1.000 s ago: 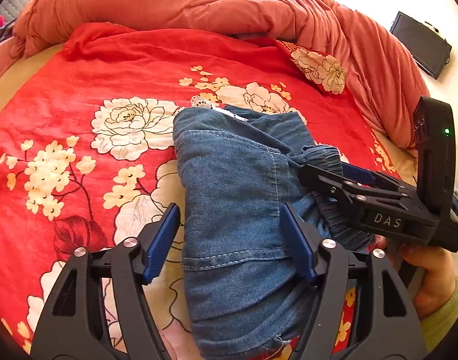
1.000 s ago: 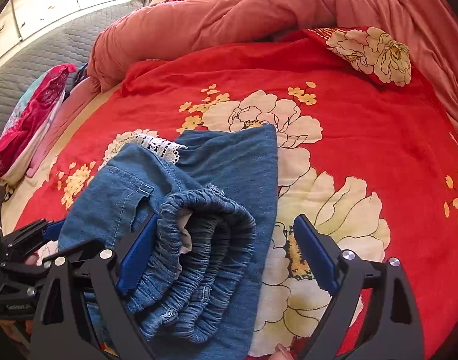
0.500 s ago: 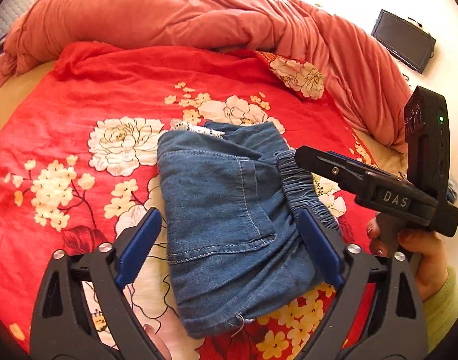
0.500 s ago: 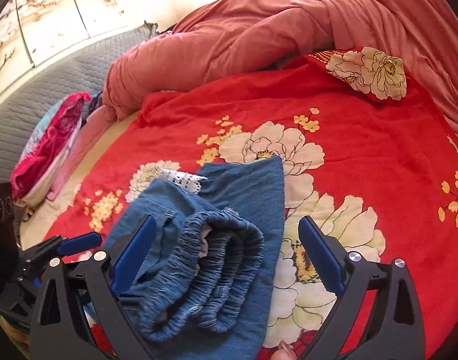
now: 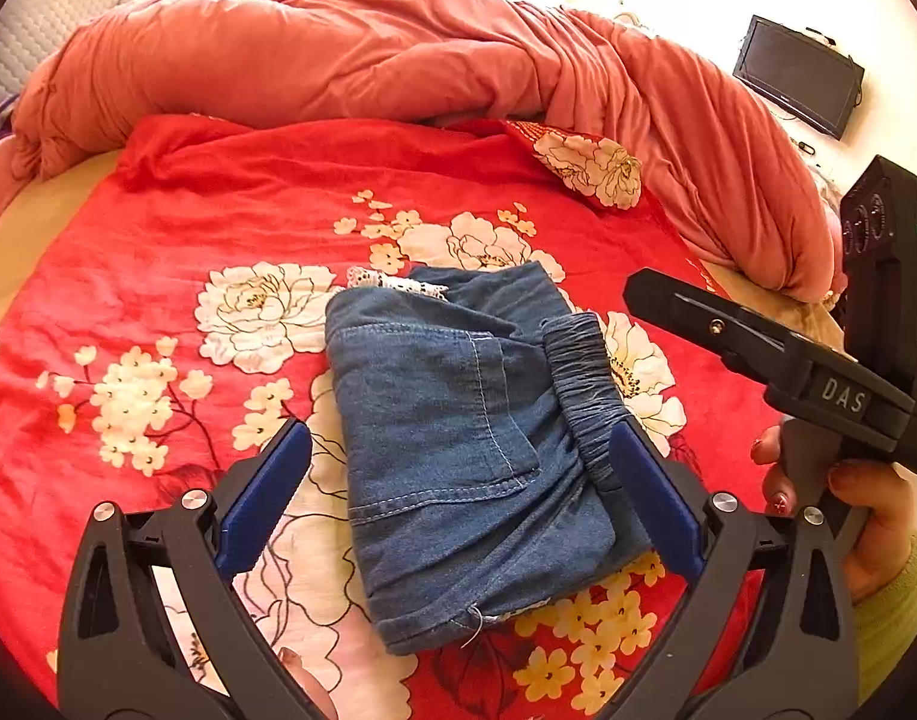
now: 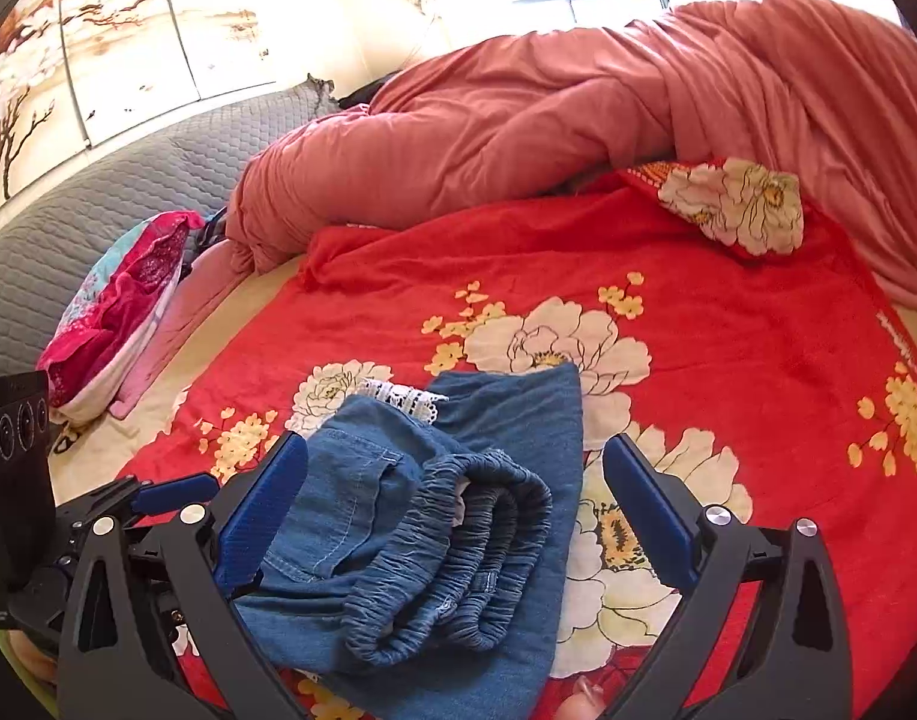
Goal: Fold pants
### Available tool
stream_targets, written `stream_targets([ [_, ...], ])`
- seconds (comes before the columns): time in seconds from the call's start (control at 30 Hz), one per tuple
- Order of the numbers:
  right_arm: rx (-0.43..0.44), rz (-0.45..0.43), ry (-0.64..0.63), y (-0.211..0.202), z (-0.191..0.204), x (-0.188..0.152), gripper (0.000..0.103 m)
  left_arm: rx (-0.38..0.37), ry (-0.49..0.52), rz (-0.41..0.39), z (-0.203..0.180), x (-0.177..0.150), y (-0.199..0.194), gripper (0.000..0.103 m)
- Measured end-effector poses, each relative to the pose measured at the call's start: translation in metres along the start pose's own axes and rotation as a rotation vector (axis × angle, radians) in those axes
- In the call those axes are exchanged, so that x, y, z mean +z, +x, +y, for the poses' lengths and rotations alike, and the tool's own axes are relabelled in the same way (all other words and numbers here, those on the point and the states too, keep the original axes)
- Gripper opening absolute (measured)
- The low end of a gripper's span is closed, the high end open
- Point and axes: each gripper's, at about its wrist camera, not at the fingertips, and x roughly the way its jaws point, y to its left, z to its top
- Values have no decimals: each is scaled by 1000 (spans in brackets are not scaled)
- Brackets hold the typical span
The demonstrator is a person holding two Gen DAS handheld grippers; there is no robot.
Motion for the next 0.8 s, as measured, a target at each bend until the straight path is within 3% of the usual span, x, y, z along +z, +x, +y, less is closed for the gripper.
stream_targets([
  [0.23, -39, -56, -26, -18, 8, 2, 98, 4, 3, -13, -1, 0, -8, 93],
  [0.57, -28, -111, -45, -46, 23, 1, 98, 21, -1, -56, 0, 1, -29, 93],
  [0.8, -40, -134, -65, -62, 32, -16, 98, 39, -20, -93, 1, -8, -51, 93],
])
